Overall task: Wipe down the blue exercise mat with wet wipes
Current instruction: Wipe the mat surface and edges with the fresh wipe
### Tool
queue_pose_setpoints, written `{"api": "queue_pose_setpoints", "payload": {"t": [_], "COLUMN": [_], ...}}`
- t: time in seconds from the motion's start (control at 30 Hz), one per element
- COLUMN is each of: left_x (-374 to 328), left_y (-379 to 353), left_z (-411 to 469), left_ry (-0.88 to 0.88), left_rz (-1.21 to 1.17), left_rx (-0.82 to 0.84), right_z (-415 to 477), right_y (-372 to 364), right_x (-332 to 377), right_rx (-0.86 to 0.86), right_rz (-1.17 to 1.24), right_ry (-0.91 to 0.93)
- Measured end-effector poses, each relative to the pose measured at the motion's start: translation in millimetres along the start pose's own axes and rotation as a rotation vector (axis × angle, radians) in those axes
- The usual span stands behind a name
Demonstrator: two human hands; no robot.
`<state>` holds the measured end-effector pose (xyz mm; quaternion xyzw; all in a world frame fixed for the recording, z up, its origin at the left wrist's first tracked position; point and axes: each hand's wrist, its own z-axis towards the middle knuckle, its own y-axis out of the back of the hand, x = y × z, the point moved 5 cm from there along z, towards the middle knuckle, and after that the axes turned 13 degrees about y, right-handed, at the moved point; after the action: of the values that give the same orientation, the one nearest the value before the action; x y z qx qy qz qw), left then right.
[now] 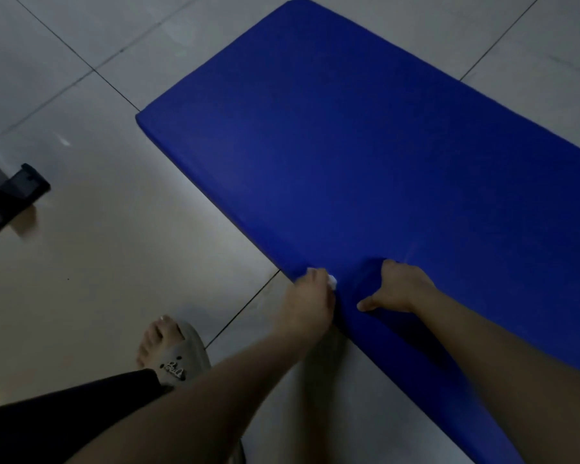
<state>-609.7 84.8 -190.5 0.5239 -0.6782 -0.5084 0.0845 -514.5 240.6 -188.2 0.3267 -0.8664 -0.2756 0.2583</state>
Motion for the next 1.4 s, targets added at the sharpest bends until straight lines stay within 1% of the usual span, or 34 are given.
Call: {"api": "queue_pose_setpoints", "payload": {"t": [0.07,0.13,0.2,0.23,0.3,0.4,0.47,0.53,0.6,0.67,0.73,0.83,0.93,1.0,1.03,1.1,1.2,1.23,1.33,1.4], "left_x": [-13.3,-14.8,-7.6,-0.5,16.3,47.3,58.7,56.3,45.1,29.5,11.5,-18.7,-32.3,-29.1,-24.1,-9.4,22.6,31.5,42.1,36.1], "left_y": [-14.2,-14.9,-0.9,10.5,38.9,77.8,85.0,74.8,52.6,26.8,3.8,-29.6,-42.5,-30.1,-20.0,8.2,47.2,55.4,56.5,44.3], "left_z": [-14.2,-12.7,2.6,14.7,44.7,84.7,92.5,84.7,64.7,37.6,9.4,-27.6,-38.5,-28.1,-18.7,5.8,45.6,54.7,61.1,48.8], "left_ry": [-0.139,-0.258,-0.307,-0.289,-0.176,0.078,0.195,0.258,0.258,0.193,0.102,-0.089,-0.277,-0.348,-0.355,-0.307,-0.133,-0.068,0.070,0.116], "left_rz": [0.051,0.186,0.302,0.328,0.317,0.247,0.181,0.099,0.068,0.052,-0.003,0.003,0.132,0.275,0.326,0.377,0.394,0.375,0.237,0.162], "left_rx": [0.070,0.131,0.149,0.137,0.066,-0.192,-0.284,-0.282,-0.219,-0.150,-0.090,0.037,0.119,0.111,0.083,-0.002,-0.182,-0.219,-0.222,-0.204], "right_z": [0.4,1.7,2.5,2.3,1.5,0.0,0.0,0.2,1.3,1.7,0.2,-2.1,-1.9,-1.4,-1.9,-2.4,-3.3,-3.4,-2.8,-2.2], "right_y": [0.2,-0.7,-1.6,-1.9,-2.0,-1.8,-1.5,-1.7,-2.7,-1.2,1.7,2.5,-1.7,-3.7,-3.8,-3.2,-2.9,-2.7,-2.6,-2.7], "right_x": [0.0,-1.1,-2.5,-3.0,-3.5,-2.8,-2.7,-2.7,-2.0,-2.2,-4.5,-7.5,-5.9,-4.8,-4.5,-4.4,-4.8,-5.2,-5.1,-4.8], "right_rx": [-0.009,-0.008,0.004,0.013,0.021,0.015,0.009,0.011,0.016,0.035,0.081,0.144,0.110,0.084,0.080,0.087,0.088,0.081,0.070,0.073], "right_rz": [-0.007,-0.019,-0.025,-0.021,-0.004,-0.015,-0.021,-0.017,-0.019,-0.017,0.036,0.070,-0.013,-0.024,-0.021,-0.002,0.018,0.016,0.010,0.000], "right_ry": [0.001,0.003,0.003,0.002,0.003,0.013,0.019,0.020,0.024,0.035,0.045,0.067,0.083,0.064,0.050,0.033,0.036,0.040,0.050,0.052]}}
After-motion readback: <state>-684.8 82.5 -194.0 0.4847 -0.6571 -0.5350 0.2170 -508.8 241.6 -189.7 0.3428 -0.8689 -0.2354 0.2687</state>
